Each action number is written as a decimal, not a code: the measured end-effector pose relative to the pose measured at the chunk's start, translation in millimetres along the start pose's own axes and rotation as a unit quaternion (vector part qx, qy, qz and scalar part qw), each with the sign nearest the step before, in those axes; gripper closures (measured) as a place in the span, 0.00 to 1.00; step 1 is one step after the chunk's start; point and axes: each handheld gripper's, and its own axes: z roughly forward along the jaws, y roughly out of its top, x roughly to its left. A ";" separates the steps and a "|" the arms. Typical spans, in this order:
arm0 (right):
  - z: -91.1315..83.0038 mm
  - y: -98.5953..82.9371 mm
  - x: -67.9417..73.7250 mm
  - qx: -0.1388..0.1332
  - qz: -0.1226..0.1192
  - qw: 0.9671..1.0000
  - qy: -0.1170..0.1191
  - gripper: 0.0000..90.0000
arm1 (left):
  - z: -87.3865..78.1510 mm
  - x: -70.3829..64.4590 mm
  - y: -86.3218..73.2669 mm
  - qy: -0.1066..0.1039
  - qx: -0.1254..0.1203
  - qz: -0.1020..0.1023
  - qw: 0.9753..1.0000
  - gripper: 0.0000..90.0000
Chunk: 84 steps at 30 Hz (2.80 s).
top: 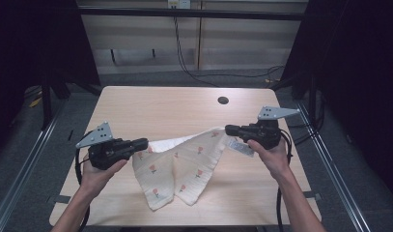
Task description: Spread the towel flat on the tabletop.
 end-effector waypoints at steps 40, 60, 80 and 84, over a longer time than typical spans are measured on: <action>-81.8 21.5 59.2 -0.037 -0.065 0.997 -0.032 0.99 | 8.3 -30.9 22.4 -0.030 -0.002 0.010 0.999 0.95; -28.3 -25.0 9.4 0.029 -0.004 0.999 -0.044 0.99 | 45.5 -0.1 -19.4 -0.005 0.065 -0.027 0.997 0.95; 9.1 -45.2 -29.5 0.075 0.025 0.994 -0.070 0.99 | 82.7 35.8 -41.0 0.023 0.103 -0.060 0.993 0.94; 23.1 -49.7 -37.6 0.090 0.027 0.992 -0.078 0.99 | 92.9 41.7 -44.7 0.027 0.110 -0.064 0.992 0.94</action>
